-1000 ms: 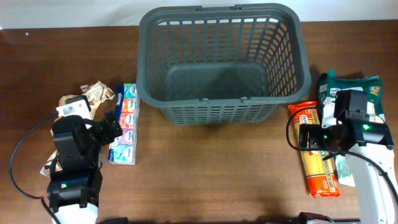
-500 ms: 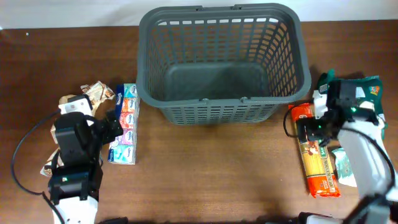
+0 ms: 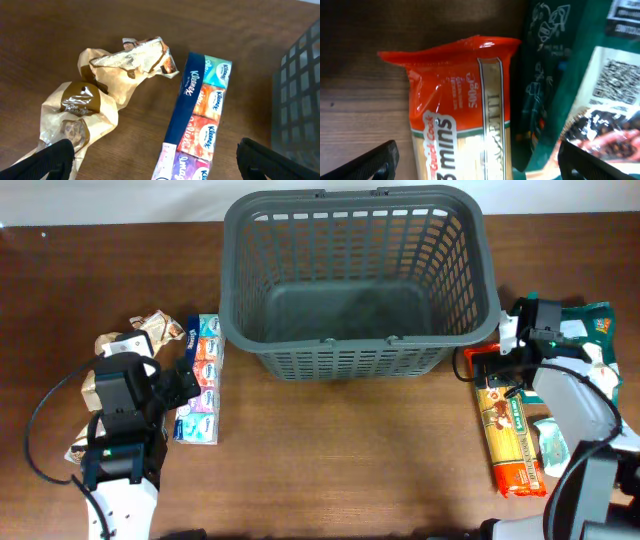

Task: Pack container
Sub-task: 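Lower the right gripper and grasp the red spaghetti packet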

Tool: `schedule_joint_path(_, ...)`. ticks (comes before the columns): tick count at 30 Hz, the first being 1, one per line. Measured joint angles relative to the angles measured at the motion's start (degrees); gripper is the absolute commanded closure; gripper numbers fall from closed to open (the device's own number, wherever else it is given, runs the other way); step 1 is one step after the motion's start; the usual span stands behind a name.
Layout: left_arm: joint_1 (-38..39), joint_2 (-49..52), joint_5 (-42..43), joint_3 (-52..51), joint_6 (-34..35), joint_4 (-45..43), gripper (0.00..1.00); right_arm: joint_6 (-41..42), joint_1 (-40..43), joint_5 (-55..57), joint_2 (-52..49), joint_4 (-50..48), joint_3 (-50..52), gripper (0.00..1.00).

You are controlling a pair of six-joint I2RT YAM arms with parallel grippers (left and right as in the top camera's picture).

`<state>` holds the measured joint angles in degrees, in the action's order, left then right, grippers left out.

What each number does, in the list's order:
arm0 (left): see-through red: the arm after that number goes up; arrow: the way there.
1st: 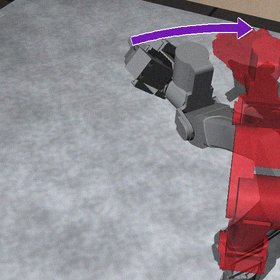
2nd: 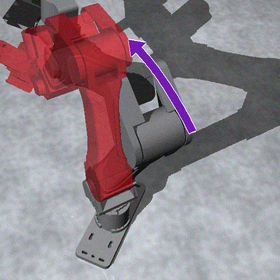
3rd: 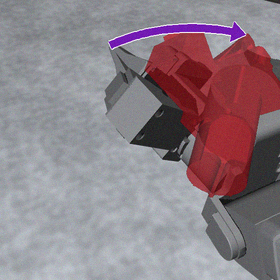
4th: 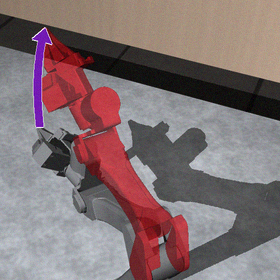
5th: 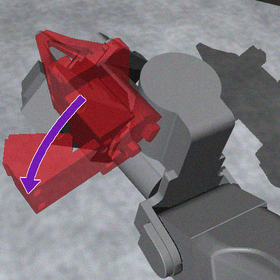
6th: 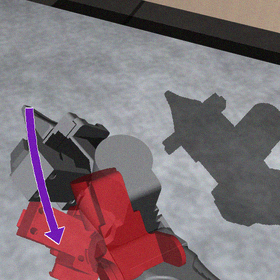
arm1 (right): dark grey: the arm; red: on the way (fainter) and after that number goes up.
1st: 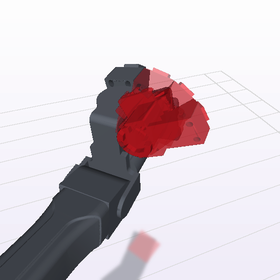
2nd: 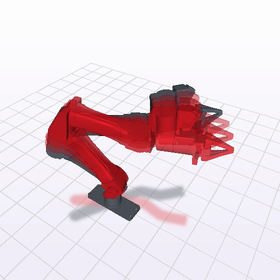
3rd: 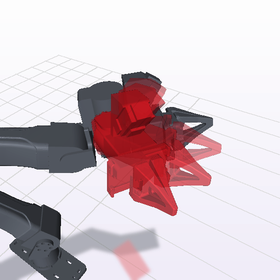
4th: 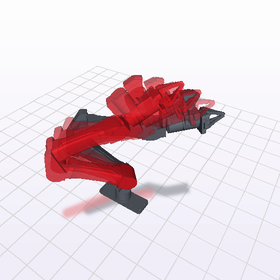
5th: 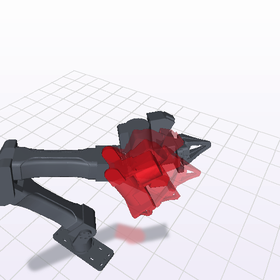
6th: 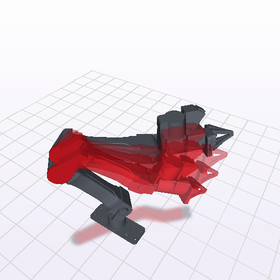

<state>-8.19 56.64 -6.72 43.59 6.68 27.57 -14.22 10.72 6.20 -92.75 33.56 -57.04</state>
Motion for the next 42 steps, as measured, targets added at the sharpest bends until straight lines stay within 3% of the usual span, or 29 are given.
schedule_joint_path(6, 0.0, 0.37, 0.0, 0.0, 0.0, 0.0, 0.01, 0.0, 0.0, 0.0, -1.9, -0.57, 0.0, 0.01)
schedule_joint_path(24, 0.0, 0.37, 0.0, 0.0, 0.0, 0.04, 0.01, -2.54, 2.38, -6.88, -3.37, 14.01, 0.04, 0.01)
schedule_joint_path(42, 0.0, 0.37, -0.87, 0.0, -0.02, 0.04, 0.01, -5.38, 2.38, -6.08, -3.37, 12.46, 2.95, 0.01)
